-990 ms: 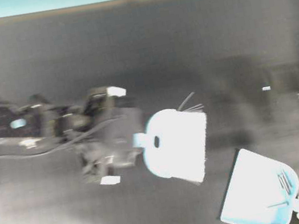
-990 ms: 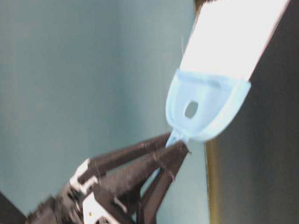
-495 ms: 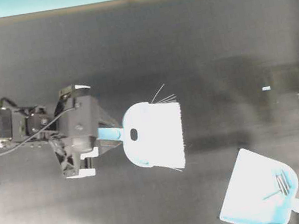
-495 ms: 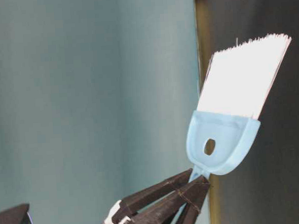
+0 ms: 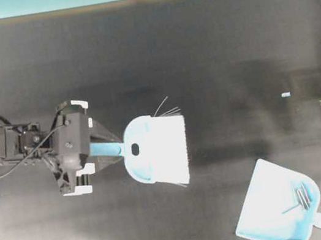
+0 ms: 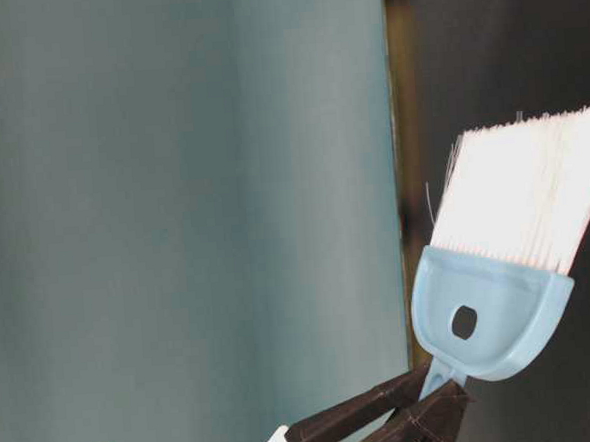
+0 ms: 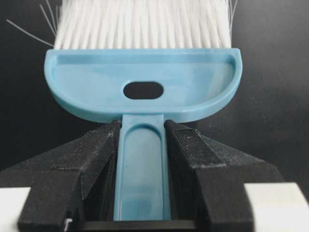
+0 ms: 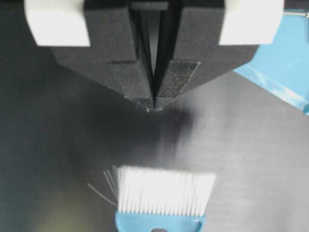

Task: Hold the dustpan with a person, while the left arm uses a hand brush to gather the screws into the dustpan.
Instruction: 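Pull the brush back left away from the dustpan, then lower the brush onto the table and open the left gripper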

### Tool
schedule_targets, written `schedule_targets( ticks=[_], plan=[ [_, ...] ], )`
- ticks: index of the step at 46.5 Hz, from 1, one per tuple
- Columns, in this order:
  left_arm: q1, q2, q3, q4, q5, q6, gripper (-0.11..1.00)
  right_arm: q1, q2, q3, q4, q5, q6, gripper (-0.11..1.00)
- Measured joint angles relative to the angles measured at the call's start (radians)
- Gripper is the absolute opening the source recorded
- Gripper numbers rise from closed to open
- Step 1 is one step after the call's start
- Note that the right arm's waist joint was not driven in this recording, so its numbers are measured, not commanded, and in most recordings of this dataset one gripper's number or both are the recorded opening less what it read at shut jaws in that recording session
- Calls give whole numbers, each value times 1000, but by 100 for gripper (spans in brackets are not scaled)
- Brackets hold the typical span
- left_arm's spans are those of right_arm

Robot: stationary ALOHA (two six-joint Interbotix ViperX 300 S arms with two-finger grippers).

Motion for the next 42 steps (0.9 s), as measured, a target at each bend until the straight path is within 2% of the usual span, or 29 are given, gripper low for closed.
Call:
schedule_targets(
  ticks=[21, 25, 29, 33, 37, 42],
  plan=[
    [0, 58, 58, 0, -35, 2, 33, 0, 0, 0, 0, 0, 0, 0],
    [0, 83, 60, 0, -40, 0, 43, 0, 0, 0, 2, 0, 0, 0],
    [0, 115, 58, 0, -43, 0, 62, 0, 0, 0, 0, 0, 0, 0],
    [0, 130, 58, 0, -44, 0, 75, 0, 0, 0, 0, 0, 0, 0],
    [2, 133, 58, 0, -49, 2, 80, 0, 0, 0, 0, 0, 0, 0],
    [0, 132, 58, 0, -64, 3, 80, 0, 0, 0, 0, 0, 0, 0]
  ],
)
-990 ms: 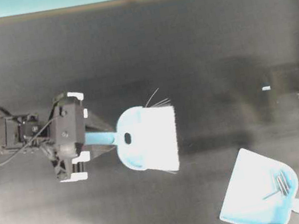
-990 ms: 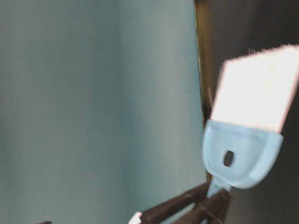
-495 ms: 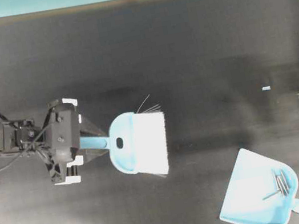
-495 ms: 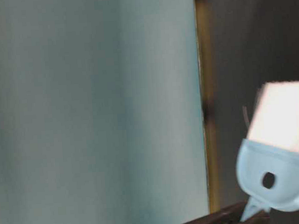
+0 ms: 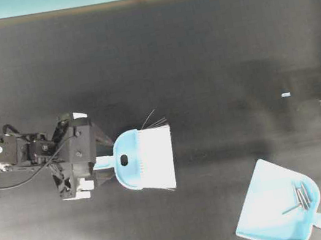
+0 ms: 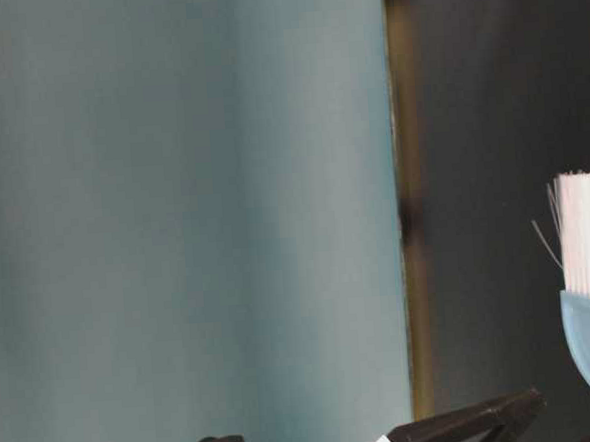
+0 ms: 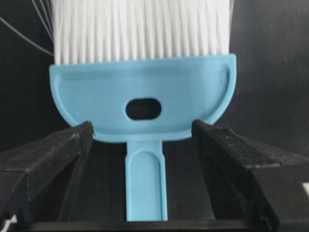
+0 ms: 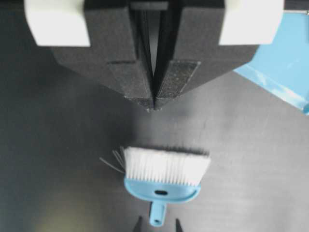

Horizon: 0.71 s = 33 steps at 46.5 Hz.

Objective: Hold the dustpan with a person, while the left arm uses a hand brush to gather the screws into the dustpan.

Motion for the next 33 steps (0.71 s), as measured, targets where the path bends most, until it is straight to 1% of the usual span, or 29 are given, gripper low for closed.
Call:
schedule_targets(
  ticks=[4, 8, 14, 25, 33],
  plan=[
    [0, -8, 2, 0, -12, 0, 80, 0, 0, 0, 0, 0, 0, 0],
    [0, -46, 3, 0, -28, 0, 80, 0, 0, 0, 0, -2, 0, 0],
    [0, -135, 25, -2, -40, 2, 80, 0, 0, 0, 0, 0, 0, 0],
    [20, -350, 101, 0, -44, 5, 80, 0, 0, 0, 0, -2, 0, 0],
    [25, -449, 150, 0, -44, 8, 80, 0, 0, 0, 0, 0, 0, 0]
  ],
)
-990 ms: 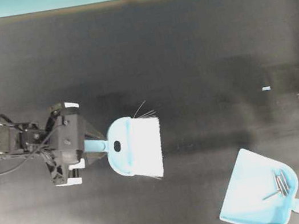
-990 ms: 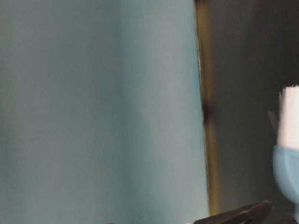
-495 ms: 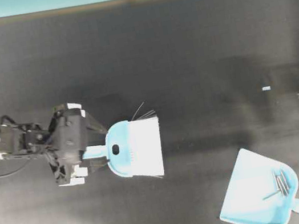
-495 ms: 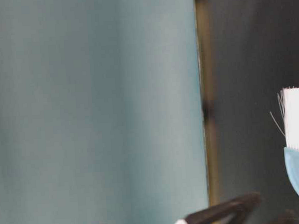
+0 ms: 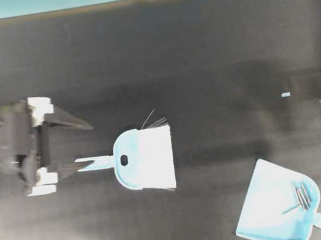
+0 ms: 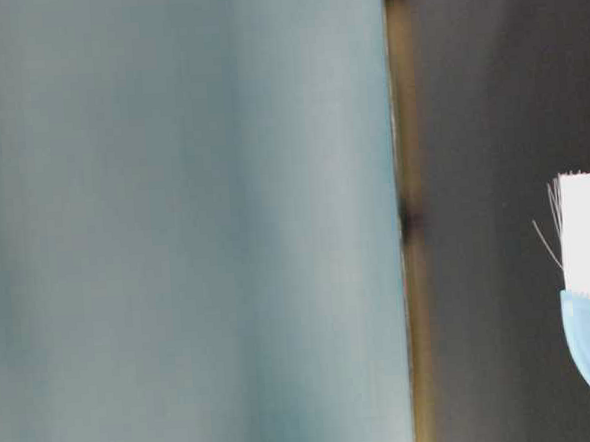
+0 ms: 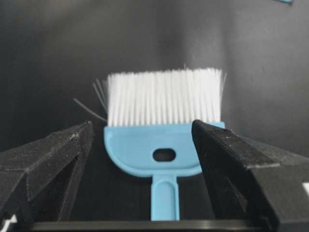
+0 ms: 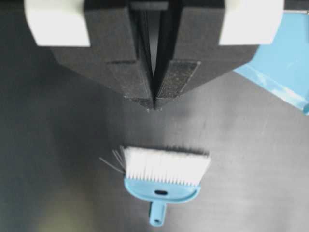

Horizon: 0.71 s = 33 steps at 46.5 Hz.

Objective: Hold the dustpan with a person, while the left arm uses a hand brush to gather the screws into the dustpan.

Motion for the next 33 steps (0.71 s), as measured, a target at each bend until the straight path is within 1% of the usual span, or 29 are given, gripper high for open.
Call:
schedule_targets(
  ticks=[22, 26, 33],
  plan=[
    [0, -158, 52, 0, 8, -5, 80, 0, 0, 0, 0, 0, 0, 0],
    [0, -187, 60, 0, 25, -5, 80, 0, 0, 0, 0, 0, 0, 0],
    [0, -265, 72, 0, 95, -5, 80, 0, -2, 0, 0, -2, 0, 0]
  ],
)
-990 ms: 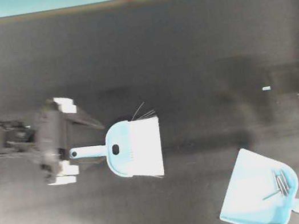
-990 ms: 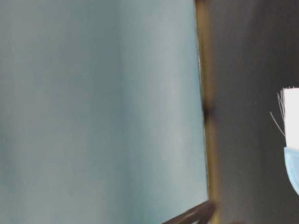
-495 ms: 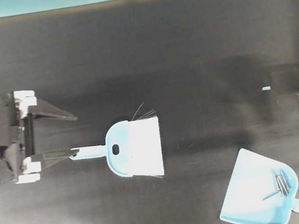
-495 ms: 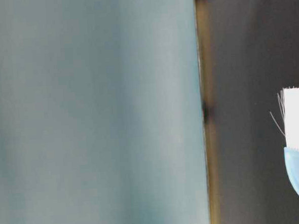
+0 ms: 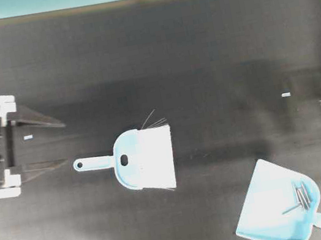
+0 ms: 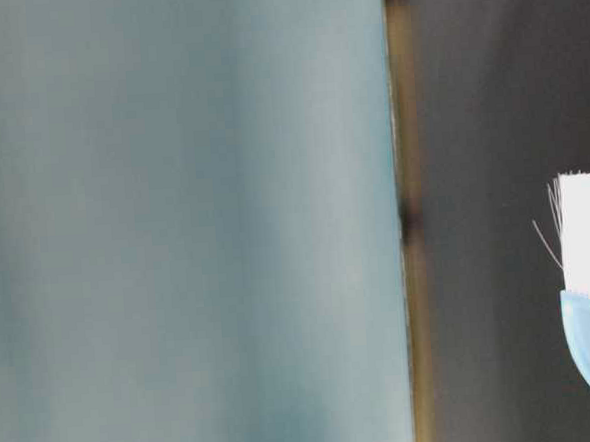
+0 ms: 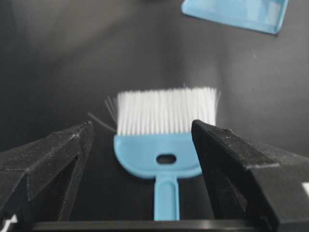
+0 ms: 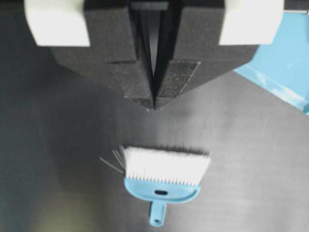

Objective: Hold the dustpan with a person, while the left arm uses a hand brush to gather the screws into the dustpan.

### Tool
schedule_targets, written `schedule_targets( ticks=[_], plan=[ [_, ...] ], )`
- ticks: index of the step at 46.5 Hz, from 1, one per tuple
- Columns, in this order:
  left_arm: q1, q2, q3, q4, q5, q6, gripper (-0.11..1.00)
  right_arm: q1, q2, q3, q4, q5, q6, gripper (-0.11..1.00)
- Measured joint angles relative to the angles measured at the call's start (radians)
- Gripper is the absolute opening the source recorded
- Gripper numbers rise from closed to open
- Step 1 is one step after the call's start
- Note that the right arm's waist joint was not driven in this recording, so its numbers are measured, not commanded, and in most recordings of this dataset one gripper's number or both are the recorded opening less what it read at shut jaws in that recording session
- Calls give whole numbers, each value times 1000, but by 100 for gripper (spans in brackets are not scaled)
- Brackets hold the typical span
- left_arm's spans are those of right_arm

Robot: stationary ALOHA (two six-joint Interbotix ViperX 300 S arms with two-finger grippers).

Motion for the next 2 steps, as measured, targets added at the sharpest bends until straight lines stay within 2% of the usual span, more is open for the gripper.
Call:
schedule_targets(
  ticks=[2],
  plan=[
    [0, -21, 2, 0, 20, 0, 80, 0, 2, 0, 2, 2, 0, 0]
  ],
)
